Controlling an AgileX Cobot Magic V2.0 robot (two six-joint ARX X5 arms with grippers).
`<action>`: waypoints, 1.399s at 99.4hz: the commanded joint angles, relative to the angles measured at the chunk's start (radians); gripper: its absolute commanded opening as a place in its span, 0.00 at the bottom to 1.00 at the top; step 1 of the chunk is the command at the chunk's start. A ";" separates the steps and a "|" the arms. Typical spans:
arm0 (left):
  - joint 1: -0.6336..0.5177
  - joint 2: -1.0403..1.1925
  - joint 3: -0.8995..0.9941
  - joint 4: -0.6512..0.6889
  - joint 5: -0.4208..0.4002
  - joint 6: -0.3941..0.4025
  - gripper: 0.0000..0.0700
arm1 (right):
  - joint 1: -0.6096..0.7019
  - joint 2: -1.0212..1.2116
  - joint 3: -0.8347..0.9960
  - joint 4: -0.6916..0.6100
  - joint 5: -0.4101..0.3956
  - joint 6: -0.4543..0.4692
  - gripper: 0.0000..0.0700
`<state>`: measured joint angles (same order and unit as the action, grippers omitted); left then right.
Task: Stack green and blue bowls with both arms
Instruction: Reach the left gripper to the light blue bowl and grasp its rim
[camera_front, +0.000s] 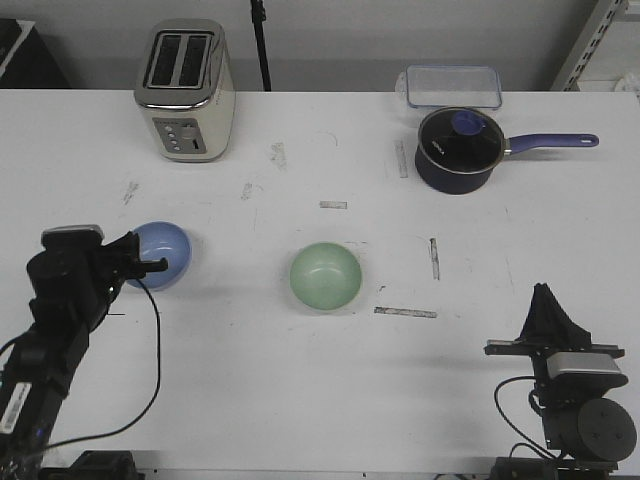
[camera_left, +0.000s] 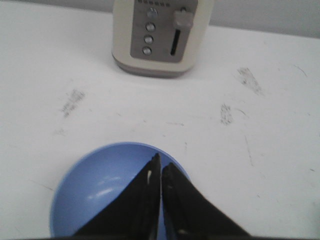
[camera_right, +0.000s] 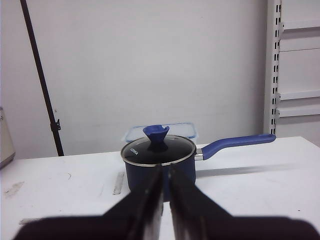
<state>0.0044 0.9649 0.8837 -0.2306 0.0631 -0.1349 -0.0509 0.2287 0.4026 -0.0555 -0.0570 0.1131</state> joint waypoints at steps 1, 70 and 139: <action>0.000 0.087 0.095 -0.098 0.037 -0.079 0.00 | 0.002 -0.002 -0.002 0.010 -0.002 0.014 0.02; 0.294 0.436 0.389 -0.509 0.247 -0.185 0.41 | 0.002 -0.002 -0.002 0.010 -0.002 0.014 0.02; 0.273 0.656 0.388 -0.519 0.154 -0.183 0.56 | 0.002 -0.002 -0.002 0.010 -0.002 0.014 0.02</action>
<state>0.2806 1.5856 1.2560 -0.7513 0.2153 -0.3244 -0.0505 0.2287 0.4026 -0.0555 -0.0570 0.1131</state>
